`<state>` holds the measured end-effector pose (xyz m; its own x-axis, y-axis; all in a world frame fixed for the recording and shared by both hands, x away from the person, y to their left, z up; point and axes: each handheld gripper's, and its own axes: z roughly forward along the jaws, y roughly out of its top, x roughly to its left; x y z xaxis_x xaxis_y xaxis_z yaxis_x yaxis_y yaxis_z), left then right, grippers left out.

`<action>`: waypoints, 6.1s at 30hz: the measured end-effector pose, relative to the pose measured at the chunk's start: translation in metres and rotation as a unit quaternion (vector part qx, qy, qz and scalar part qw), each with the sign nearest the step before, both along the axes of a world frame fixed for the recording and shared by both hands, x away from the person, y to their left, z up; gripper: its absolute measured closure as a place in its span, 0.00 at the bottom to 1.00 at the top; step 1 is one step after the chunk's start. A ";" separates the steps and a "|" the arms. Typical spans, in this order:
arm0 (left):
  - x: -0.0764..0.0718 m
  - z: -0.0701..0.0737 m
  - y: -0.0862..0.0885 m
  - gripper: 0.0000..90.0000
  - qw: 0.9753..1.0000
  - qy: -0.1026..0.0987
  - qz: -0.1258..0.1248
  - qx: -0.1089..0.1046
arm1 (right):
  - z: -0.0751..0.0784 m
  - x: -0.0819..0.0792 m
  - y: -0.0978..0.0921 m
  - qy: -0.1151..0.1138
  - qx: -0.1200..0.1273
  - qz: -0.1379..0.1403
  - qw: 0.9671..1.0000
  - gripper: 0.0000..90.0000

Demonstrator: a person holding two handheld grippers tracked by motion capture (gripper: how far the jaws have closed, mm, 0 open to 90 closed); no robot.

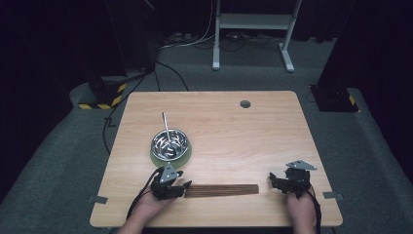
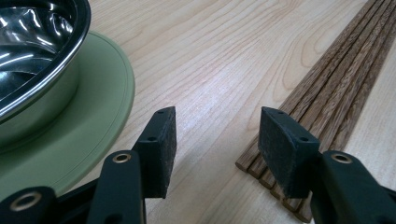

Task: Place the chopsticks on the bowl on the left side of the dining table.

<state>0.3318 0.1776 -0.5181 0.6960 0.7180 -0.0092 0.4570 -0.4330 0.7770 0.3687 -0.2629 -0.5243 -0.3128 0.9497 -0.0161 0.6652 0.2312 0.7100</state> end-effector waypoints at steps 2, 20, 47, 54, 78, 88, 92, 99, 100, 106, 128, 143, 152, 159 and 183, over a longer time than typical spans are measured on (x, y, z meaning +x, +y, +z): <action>0.000 -0.001 0.000 0.52 1.000 0.001 -0.002 0.001 | 0.000 0.000 0.000 0.000 0.000 0.000 1.000 0.12; 0.004 -0.004 0.001 0.53 1.000 -0.002 0.015 0.003 | 0.000 0.000 0.000 0.000 0.000 0.001 1.000 0.12; 0.009 -0.007 -0.005 0.70 1.000 0.009 -0.015 0.012 | 0.000 -0.001 0.001 -0.001 0.000 0.001 1.000 0.12; 0.007 -0.006 -0.005 0.78 1.000 0.011 -0.024 0.011 | 0.000 -0.001 0.001 0.001 0.000 0.002 1.000 0.12; 0.009 -0.005 -0.006 0.83 1.000 0.014 -0.022 -0.004 | 0.001 -0.001 0.000 0.007 0.000 0.006 1.000 0.12; 0.018 -0.007 -0.021 0.81 1.000 0.014 -0.025 -0.003 | 0.001 -0.001 0.000 0.007 0.000 0.005 1.000 0.12; 0.020 -0.008 -0.023 0.77 1.000 0.013 -0.021 -0.005 | 0.000 -0.001 0.001 0.000 0.000 0.001 1.000 0.12; 0.019 -0.008 -0.024 0.73 1.000 0.008 -0.018 0.000 | 0.000 -0.002 0.002 0.001 0.001 0.000 1.000 0.12; 0.019 -0.008 -0.023 0.79 1.000 0.009 -0.017 -0.003 | 0.000 -0.002 0.001 -0.001 0.001 0.000 1.000 0.12; 0.018 -0.008 -0.024 0.88 1.000 0.007 -0.021 0.000 | 0.001 -0.002 0.000 0.005 -0.001 0.009 1.000 0.12; 0.006 0.005 -0.014 0.93 1.000 -0.015 -0.008 -0.025 | 0.001 -0.002 0.001 0.008 0.000 0.008 1.000 0.12; 0.000 0.020 0.000 0.93 0.998 -0.040 0.006 -0.051 | 0.001 -0.002 0.001 0.008 0.000 0.009 1.000 0.13; -0.001 0.030 0.016 0.93 0.996 -0.052 0.018 -0.065 | 0.001 -0.002 0.001 0.007 -0.001 0.010 1.000 0.13; 0.000 0.034 0.029 0.93 0.995 -0.059 0.032 -0.071 | 0.001 -0.002 0.001 0.007 0.000 0.010 1.000 0.13; 0.006 0.038 0.079 0.93 0.988 -0.071 0.105 -0.086 | 0.001 -0.002 0.001 0.007 0.000 0.010 1.000 0.13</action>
<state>0.3383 0.2568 -0.4805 0.5344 0.8433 -0.0563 0.4036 -0.1961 0.8937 0.3666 -0.2620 -0.5231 -0.3326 0.9430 -0.0125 0.6699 0.2456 0.7006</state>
